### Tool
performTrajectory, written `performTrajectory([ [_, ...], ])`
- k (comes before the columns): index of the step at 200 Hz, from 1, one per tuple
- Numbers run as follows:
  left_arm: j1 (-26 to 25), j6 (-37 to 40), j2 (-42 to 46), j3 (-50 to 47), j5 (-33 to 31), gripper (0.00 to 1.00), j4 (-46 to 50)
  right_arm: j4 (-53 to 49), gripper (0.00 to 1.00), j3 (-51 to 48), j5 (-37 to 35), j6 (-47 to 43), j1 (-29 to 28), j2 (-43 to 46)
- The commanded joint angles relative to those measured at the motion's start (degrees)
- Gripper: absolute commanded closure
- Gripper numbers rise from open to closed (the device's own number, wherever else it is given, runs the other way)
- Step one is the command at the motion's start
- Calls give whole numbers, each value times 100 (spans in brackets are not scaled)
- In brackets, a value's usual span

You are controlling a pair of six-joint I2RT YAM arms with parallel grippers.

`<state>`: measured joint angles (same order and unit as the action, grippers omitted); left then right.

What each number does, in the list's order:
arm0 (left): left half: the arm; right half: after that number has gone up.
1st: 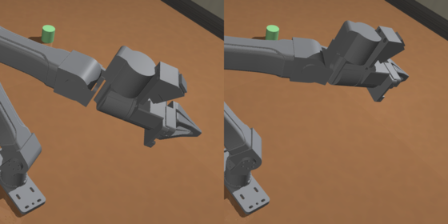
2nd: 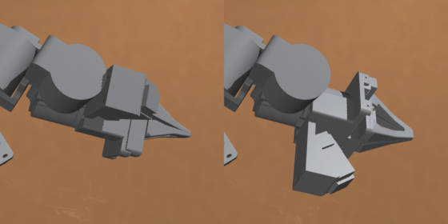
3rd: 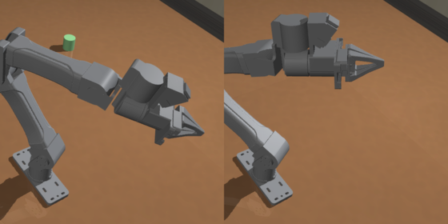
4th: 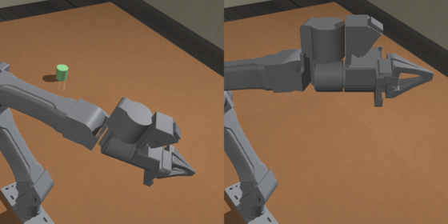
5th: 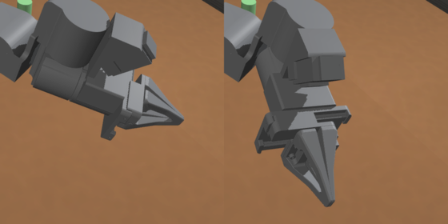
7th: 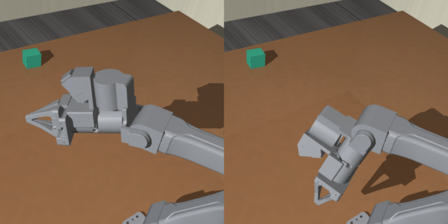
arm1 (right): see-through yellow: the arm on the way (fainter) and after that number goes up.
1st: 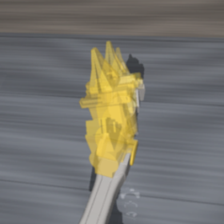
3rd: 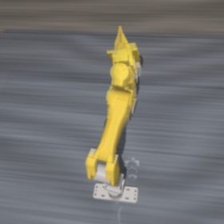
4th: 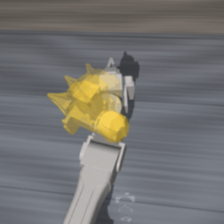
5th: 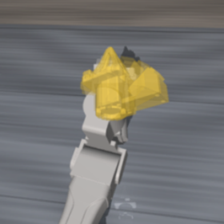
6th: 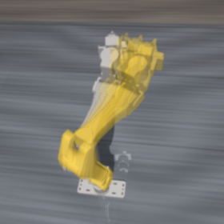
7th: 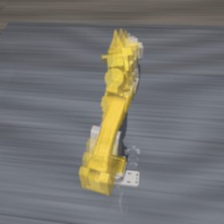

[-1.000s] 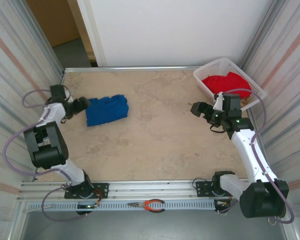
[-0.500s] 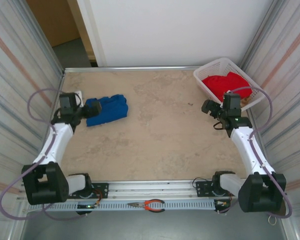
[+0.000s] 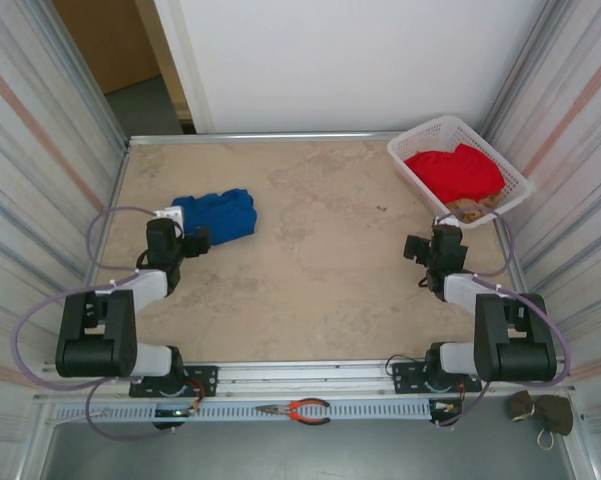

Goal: Fold the inside-out t-shirt

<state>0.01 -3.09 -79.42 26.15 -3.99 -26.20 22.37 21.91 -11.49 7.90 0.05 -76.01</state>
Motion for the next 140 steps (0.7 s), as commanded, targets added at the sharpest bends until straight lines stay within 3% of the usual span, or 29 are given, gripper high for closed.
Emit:
performTrajectory([
  [1, 98, 308, -342, -12, 296, 1, -1166, 1436, 1, 204, 739, -357, 127, -333],
  [10, 53, 455, -471, 83, 504, 1, -1150, 1831, 1, 199, 1129, -306, 208, -784],
  [23, -43, 689, -645, 59, 695, 1, -1349, 3122, 1, -29, 939, -341, 166, -1447],
  [34, -34, 668, -611, -62, 720, 1, -1438, 1971, 1, 217, 1140, -239, 282, -1164],
  [43, 17, 661, -811, -261, 852, 1, -2042, 2888, 1, 28, 1223, -244, 324, -1404],
  [54, 1, 669, -768, -166, 854, 1, -1801, 2073, 1, 246, 1189, -208, 324, -1222],
  [64, 10, 660, -839, -174, 861, 1, -1892, 2537, 1, 160, 1091, -265, 271, -1361],
  [140, -30, 687, -768, -154, 782, 1, -1751, 2215, 1, 253, 1111, -240, 272, -1309],
])
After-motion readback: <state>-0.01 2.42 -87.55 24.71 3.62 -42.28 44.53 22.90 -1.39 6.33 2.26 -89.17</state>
